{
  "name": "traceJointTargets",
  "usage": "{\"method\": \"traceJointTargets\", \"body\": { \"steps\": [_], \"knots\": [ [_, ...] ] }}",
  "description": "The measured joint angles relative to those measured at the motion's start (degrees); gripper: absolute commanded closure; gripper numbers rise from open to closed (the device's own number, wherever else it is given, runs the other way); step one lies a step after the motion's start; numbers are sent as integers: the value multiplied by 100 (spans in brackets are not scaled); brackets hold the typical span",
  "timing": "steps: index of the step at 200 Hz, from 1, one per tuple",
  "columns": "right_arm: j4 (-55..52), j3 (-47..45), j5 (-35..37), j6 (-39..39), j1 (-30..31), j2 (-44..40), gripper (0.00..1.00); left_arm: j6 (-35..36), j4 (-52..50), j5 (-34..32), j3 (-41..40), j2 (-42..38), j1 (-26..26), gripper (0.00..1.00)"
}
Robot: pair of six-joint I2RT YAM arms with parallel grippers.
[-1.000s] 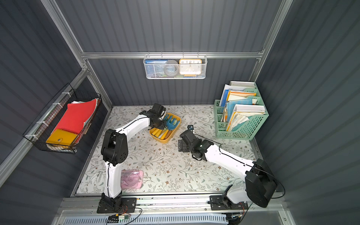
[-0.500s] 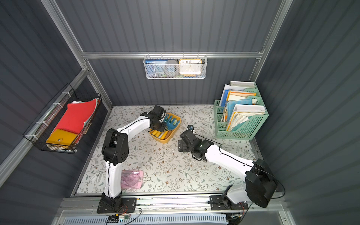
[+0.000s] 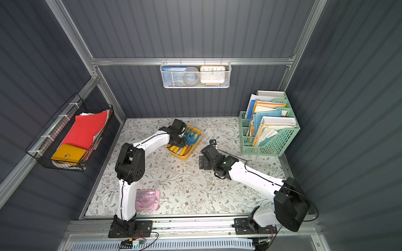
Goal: Take the hand rake out of the storage box
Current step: Pick up the rake from the storage box.
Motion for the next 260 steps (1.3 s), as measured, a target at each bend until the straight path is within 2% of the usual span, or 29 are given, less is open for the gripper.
{"method": "traceJointTargets", "body": {
  "steps": [37,111,195,260],
  "knots": [
    [-2,0,-2,13,0,0,3,15,26,-33,0,22,-26,67],
    [-35,0,-2,20,0,0,3,44,70,-177,22,219,-118,78],
    [-39,-2,-2,20,0,0,3,-4,-221,-282,468,195,-111,79],
    [-44,-35,37,101,-2,-243,2,-170,-470,-511,627,-216,-107,79]
  ]
}}
